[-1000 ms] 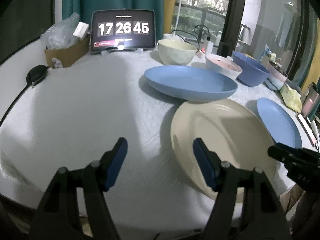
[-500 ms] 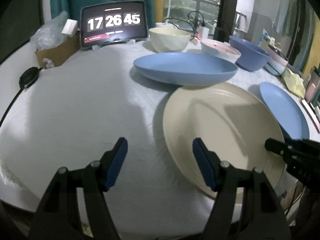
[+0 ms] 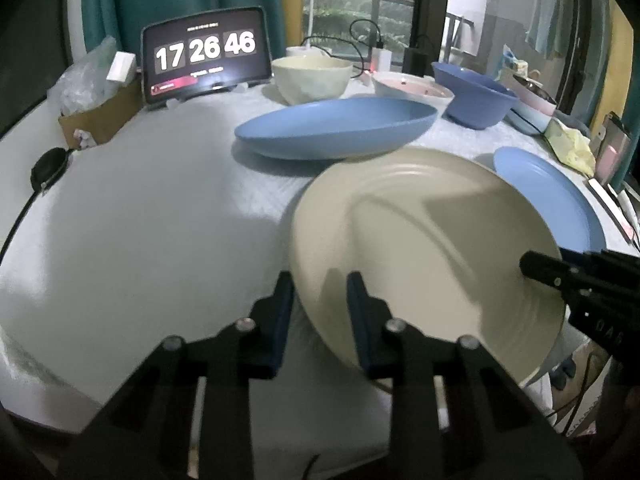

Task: Organize plates and bowls

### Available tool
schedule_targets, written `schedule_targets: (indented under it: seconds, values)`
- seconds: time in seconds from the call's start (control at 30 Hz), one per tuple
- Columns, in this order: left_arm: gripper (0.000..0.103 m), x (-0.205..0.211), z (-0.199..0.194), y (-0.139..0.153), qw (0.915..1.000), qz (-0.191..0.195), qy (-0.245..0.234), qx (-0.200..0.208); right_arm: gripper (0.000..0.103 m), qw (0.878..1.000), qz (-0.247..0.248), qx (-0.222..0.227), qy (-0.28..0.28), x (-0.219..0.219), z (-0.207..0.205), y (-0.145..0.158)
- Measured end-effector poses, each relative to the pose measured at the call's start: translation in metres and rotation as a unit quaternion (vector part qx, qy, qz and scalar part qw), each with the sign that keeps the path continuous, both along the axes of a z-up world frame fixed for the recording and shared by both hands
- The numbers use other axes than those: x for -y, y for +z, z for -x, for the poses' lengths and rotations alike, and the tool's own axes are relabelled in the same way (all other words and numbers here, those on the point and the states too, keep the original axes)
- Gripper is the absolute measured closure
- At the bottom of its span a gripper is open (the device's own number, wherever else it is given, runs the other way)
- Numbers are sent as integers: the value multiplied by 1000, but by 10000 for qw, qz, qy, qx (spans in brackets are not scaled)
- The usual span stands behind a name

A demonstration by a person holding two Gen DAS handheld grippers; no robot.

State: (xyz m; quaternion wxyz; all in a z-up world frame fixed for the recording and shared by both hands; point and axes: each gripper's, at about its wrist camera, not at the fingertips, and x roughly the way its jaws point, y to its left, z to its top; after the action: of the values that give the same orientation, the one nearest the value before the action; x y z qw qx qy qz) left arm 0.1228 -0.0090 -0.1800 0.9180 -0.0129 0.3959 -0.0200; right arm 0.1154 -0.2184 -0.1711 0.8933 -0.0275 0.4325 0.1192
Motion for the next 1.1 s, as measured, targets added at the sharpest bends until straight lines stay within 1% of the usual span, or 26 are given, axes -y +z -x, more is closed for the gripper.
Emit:
schedule_targets:
  seconds: [0.37,0.63,1.1]
  values:
    - [75,10,20,18,9997,-28,-143,211,78,9996,18,247,-98,10,16,17]
    - [75,19,32,35,9987,-99,-210,451,78,9990,-17,440,-118,19,30,31]
    - [75,36,29,47,9980,-202,-333,499,78,9978,-179,588,-253,38,31,41]
